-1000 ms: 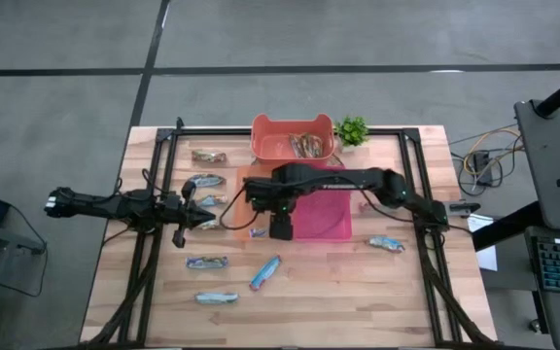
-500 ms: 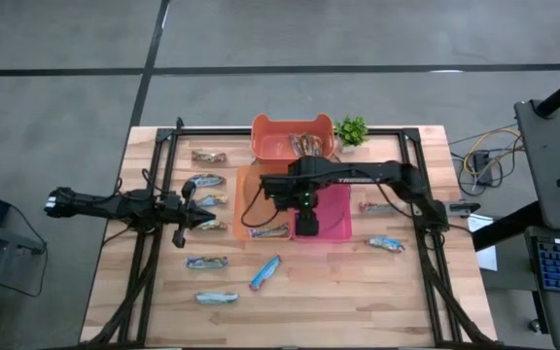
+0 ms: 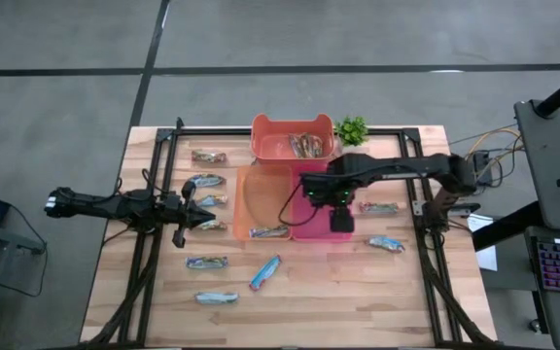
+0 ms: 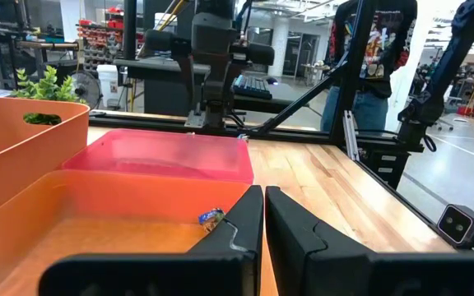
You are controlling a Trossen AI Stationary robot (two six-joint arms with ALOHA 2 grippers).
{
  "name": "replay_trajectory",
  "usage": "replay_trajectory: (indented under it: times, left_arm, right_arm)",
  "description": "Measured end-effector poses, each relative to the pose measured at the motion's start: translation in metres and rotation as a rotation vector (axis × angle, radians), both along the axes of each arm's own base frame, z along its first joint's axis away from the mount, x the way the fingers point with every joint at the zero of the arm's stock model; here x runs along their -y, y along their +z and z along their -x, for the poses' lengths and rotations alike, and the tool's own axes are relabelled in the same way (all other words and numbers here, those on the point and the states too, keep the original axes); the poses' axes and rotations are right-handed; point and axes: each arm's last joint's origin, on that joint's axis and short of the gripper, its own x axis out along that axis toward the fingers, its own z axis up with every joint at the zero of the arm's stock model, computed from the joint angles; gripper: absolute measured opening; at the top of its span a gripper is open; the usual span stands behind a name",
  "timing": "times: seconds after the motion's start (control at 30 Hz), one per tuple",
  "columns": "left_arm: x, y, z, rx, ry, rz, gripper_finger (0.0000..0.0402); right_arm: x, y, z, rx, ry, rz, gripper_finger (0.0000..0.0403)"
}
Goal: Pick and place Granola Bars by type
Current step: Put the red granola bar into the pink bin
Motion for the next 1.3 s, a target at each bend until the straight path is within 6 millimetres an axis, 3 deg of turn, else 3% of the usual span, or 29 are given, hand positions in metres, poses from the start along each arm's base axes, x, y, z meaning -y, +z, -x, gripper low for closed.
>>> replay_trajectory:
  times: [0.33, 0.6, 0.87, 1.3]
  left_arm:
    - [0.0, 0.0, 0.0, 0.0, 0.0, 0.0, 0.0]
    - [0.0, 0.0, 0.0, 0.0, 0.0, 0.0, 0.0]
    - [0.0, 0.0, 0.0, 0.0, 0.0, 0.0, 0.0]
    - [0.0, 0.0, 0.0, 0.0, 0.0, 0.0, 0.0]
  right_arm:
    - [0.016, -0.02, 0.054, -0.099, 0.005, 0.019, 0.0217]
    - [0.031, -0.045, 0.092, -0.233, 0.074, 0.168, 0.0217]
    - [0.037, -0.06, 0.114, -0.22, 0.088, 0.166, 0.0217]
    - [0.048, -0.081, 0.138, -0.139, -0.046, -0.024, 0.0217]
